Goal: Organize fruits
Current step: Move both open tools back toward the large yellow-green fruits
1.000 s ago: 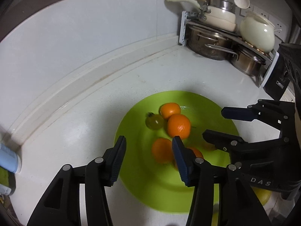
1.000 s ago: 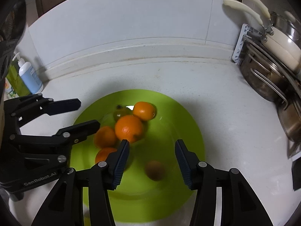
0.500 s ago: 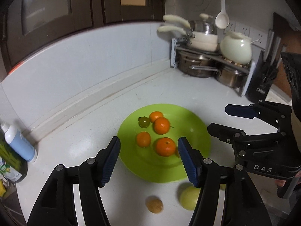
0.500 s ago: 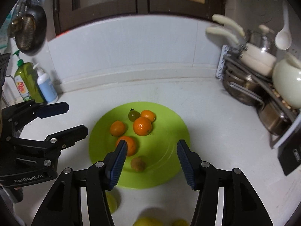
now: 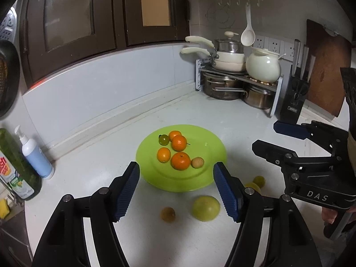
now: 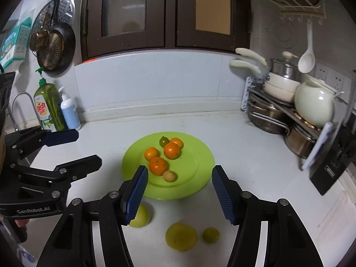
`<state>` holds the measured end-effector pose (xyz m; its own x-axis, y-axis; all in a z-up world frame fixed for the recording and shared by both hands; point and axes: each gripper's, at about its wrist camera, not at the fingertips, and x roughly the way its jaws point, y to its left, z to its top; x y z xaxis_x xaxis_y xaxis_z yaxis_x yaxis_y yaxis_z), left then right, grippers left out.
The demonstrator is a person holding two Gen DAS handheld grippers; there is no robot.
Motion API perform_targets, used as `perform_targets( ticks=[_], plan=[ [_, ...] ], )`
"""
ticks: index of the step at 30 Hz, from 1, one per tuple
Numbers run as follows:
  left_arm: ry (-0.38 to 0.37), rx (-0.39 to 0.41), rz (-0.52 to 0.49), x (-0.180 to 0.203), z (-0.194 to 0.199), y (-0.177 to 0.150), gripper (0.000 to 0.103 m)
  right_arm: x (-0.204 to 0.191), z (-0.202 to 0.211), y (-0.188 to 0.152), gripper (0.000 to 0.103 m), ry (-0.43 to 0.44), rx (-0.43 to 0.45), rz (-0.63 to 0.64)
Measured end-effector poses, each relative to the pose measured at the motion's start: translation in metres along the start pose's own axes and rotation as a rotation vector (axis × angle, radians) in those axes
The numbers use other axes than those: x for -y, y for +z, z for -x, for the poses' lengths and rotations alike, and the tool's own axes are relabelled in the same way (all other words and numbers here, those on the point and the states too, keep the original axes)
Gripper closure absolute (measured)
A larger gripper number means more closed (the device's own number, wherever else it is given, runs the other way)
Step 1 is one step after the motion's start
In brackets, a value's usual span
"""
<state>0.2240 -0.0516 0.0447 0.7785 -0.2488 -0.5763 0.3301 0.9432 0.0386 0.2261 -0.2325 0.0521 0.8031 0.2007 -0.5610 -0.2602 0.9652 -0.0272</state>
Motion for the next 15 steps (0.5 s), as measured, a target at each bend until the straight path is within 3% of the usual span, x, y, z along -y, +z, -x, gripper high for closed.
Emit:
perform_targets(
  ticks=[8,15],
  plan=[
    [-0.028,0.015,0.022,0.011,0.018,-0.025,0.033,0.005,0.026,-0.025,0.040,-0.012,0.039,-0.071],
    [-0.042,0.011,0.012,0.021,0.023,-0.047,0.031,0.007,0.033,-0.051,0.040,-0.017,0.023,-0.103]
  ],
)
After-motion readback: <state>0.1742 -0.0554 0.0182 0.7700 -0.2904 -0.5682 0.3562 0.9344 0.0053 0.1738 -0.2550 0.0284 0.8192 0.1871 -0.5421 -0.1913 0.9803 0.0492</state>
